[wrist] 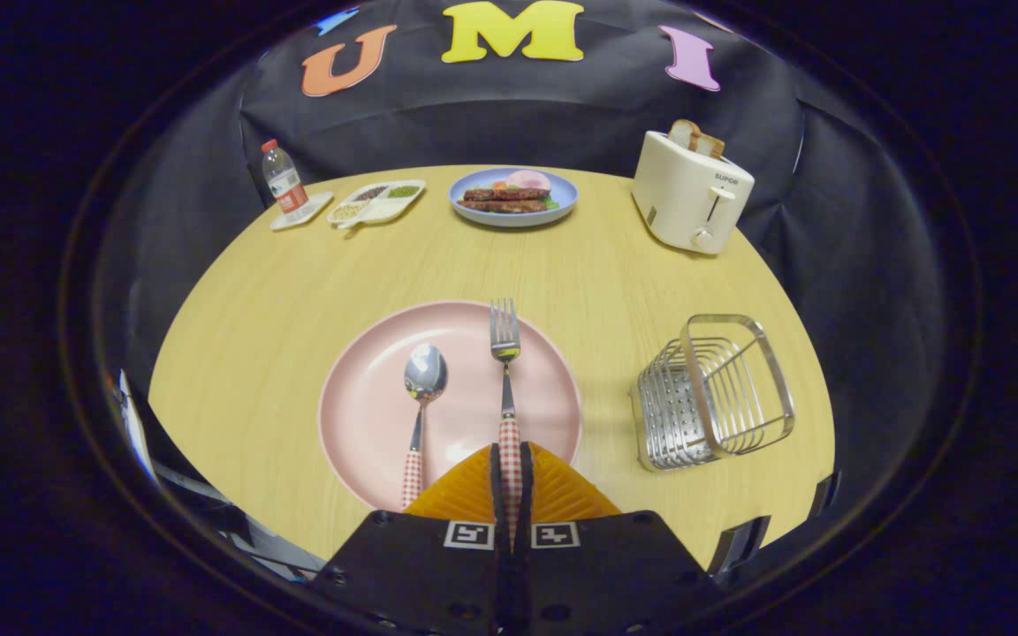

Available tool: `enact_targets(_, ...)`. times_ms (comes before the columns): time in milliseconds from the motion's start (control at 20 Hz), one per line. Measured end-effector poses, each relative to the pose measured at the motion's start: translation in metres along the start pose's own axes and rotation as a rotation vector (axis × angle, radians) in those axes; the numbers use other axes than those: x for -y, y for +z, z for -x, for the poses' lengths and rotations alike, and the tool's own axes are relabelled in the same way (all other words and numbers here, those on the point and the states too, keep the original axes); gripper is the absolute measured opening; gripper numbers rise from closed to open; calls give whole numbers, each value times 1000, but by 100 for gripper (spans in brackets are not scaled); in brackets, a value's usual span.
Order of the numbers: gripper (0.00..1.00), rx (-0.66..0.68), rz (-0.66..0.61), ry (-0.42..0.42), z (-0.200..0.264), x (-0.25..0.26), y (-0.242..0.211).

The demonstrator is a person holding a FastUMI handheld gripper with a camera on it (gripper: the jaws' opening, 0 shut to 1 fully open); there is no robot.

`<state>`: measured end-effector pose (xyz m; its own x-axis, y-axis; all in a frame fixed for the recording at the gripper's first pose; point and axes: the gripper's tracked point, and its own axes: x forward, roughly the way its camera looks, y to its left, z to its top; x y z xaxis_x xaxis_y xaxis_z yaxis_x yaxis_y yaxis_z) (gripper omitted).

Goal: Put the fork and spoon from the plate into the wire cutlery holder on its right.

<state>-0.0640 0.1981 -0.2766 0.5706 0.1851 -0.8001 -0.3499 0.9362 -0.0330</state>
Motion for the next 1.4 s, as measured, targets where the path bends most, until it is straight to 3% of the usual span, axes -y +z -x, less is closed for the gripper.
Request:
enact_targets(300, 0, -58, -40, 46, 72, 35, 45)
enact_targets(650, 0, -199, 26, -5, 127, 118, 62)
enact_targets(1050, 0, -549, -69, 59, 127, 136, 24)
enact_targets(1400, 1, -754, -169, 63, 103, 145, 14)
